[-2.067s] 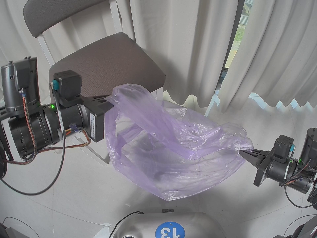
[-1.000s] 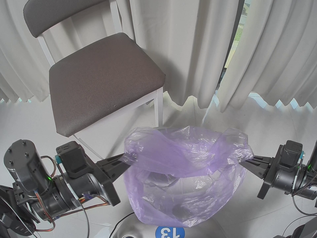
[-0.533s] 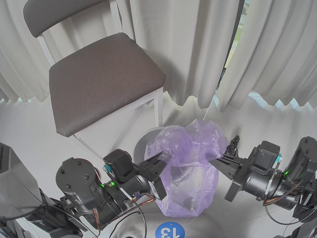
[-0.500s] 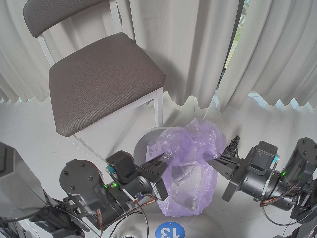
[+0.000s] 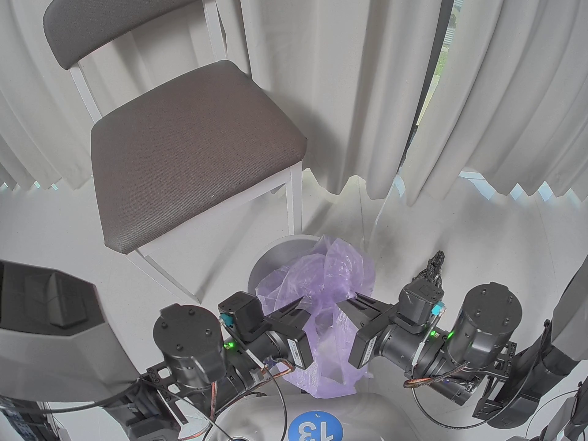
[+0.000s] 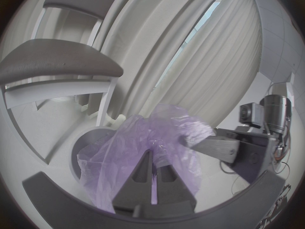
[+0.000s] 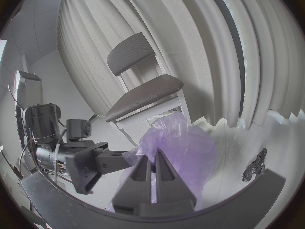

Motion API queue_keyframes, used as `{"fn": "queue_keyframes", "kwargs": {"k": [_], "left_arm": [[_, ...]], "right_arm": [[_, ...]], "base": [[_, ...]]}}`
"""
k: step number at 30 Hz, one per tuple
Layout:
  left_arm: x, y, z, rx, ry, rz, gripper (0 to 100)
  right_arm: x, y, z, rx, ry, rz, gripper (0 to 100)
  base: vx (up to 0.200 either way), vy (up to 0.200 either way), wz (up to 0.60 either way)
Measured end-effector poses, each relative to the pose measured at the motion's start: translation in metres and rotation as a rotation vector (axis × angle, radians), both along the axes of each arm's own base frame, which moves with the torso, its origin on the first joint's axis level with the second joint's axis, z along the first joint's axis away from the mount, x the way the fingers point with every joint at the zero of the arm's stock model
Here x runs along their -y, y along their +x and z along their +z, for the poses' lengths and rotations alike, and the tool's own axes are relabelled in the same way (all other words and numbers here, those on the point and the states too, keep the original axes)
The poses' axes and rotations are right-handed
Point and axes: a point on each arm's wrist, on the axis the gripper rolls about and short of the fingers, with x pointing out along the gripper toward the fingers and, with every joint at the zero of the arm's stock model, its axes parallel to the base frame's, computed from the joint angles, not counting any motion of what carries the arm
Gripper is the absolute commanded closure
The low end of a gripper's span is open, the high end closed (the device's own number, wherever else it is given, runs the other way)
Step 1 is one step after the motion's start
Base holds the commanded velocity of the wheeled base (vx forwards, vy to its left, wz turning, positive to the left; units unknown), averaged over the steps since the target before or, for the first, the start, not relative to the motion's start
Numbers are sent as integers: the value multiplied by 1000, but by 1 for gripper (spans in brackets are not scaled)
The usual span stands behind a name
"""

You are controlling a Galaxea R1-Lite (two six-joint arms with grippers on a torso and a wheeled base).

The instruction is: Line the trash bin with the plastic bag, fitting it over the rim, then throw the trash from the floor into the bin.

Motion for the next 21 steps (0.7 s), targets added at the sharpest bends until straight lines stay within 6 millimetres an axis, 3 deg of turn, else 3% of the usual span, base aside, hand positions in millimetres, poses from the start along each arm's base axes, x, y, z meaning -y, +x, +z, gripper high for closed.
{"fn": "queue_keyframes", "kwargs": {"k": [10,21], "left_arm": [[9,35,-20,-53,-57,71,100],[-4,68,-39,-73,-53,164,100]], "right_arm": [[7,16,-6,-10,-9,-52,100],[5,40,-12,-14,20,-109,100]], "base": [[0,0,0],[0,0,0]]}}
